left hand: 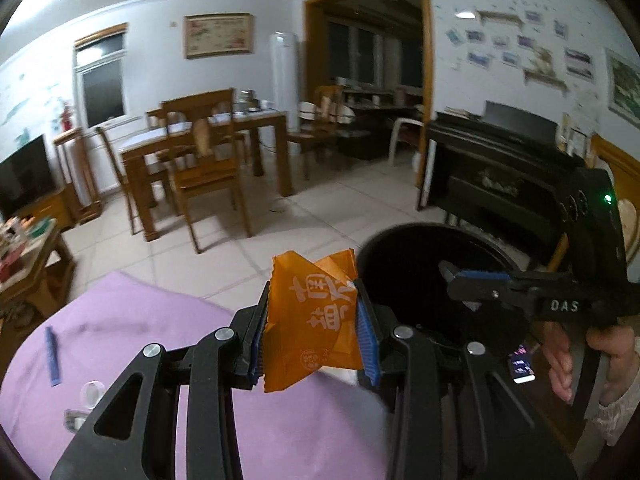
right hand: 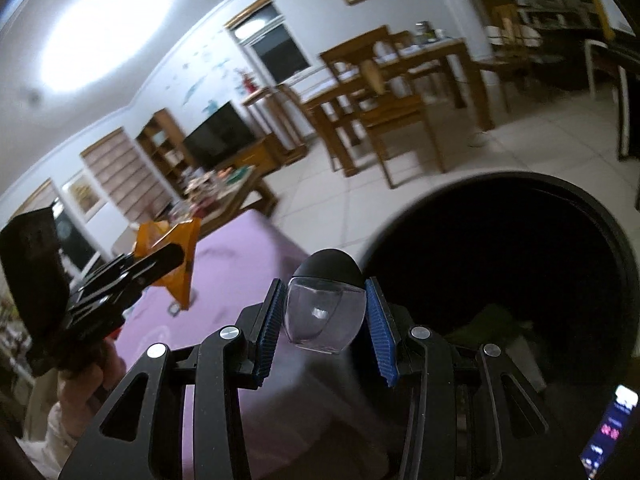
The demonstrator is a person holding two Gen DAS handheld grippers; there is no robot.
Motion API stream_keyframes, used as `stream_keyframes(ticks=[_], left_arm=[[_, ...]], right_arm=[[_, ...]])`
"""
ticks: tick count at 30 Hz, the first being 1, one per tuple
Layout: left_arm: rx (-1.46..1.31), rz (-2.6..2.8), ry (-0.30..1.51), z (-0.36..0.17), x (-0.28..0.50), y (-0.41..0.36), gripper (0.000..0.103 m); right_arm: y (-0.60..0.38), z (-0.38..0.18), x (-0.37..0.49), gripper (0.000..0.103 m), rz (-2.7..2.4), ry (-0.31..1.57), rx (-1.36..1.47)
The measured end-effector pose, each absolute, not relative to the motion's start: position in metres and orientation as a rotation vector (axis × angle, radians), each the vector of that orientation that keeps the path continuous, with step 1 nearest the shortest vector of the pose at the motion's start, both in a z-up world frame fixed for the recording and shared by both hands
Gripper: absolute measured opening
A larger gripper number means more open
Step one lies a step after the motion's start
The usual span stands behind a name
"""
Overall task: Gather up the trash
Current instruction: 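Carry the orange bag, blue stick and clear cup over the bin and open both grippers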
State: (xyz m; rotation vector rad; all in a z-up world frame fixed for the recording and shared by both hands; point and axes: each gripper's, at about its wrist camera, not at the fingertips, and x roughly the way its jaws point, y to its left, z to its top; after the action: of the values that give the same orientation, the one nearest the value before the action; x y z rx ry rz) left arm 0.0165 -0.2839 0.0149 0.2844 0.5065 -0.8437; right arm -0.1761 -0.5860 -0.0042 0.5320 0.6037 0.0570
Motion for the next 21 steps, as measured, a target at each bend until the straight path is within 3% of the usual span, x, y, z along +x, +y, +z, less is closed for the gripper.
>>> stream_keyframes(ticks=[17, 20, 21], left_arm=[[0.326, -1.002, 0.665, -0.034, -0.001, -0.376, 0.038], [0.332, -1.005, 0.680, -0.038, 0.002, -0.382, 0.044], [0.335, -0.998, 0.686, -0.039, 0.003, -0.380, 0.059]], right_arm=[[-0.654, -0.057, -0.221, 0.041, -0.087, 0.626, 0.630], [-0.656, -0.058, -0.219, 0.042, -0.093, 0.633, 0.630], [-0.655, -0.057, -0.218, 0.045, -0.091, 0.632, 0.636]])
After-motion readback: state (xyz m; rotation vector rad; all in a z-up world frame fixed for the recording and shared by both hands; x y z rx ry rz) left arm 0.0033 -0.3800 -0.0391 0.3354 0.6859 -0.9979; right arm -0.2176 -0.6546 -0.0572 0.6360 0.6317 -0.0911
